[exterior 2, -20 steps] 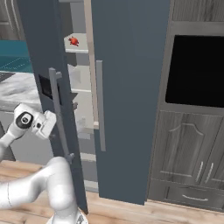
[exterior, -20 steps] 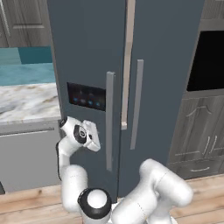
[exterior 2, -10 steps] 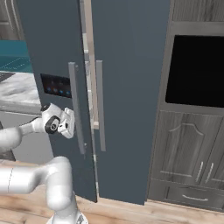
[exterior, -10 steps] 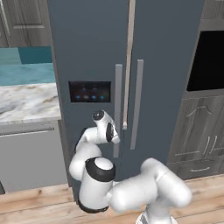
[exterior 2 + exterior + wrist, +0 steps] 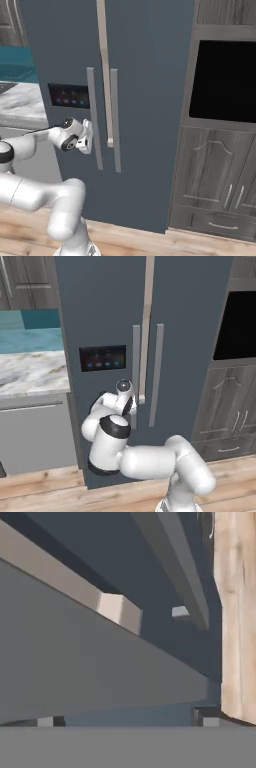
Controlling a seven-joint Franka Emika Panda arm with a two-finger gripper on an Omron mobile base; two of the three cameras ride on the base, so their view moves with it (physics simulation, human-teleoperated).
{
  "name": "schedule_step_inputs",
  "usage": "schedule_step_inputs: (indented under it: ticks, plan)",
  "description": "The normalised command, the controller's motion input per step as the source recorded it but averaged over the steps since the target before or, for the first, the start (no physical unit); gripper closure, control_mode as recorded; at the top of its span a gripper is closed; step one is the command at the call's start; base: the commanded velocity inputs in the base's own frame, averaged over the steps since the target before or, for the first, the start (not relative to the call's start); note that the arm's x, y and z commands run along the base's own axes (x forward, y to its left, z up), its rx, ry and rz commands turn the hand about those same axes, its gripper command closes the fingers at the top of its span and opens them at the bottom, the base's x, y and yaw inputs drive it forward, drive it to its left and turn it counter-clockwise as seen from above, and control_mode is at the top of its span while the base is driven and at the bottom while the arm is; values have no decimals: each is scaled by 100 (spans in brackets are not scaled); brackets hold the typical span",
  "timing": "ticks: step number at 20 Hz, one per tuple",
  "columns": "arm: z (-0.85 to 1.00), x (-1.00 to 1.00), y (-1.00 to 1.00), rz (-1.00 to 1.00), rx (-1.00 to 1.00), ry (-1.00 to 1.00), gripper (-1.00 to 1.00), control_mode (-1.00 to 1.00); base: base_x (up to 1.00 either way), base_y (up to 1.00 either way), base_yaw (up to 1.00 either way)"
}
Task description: There's a fish in the fridge that needs to be moved to the freezer for freezing. Pick up the fish from the fridge, place it on any shelf in the freezer, and close the fridge and freezer doors when done.
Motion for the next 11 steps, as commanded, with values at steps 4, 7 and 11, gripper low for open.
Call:
schedule_step_inputs:
  ticks: [4,7,11]
  plan:
    - [29,76,-34,8,10,5,-100,-100,0,0,0]
    - [31,7,-48,9,12,0,-100,-100,0,0,0]
    - [48,34,-38,4,11,1,-100,-100,0,0,0]
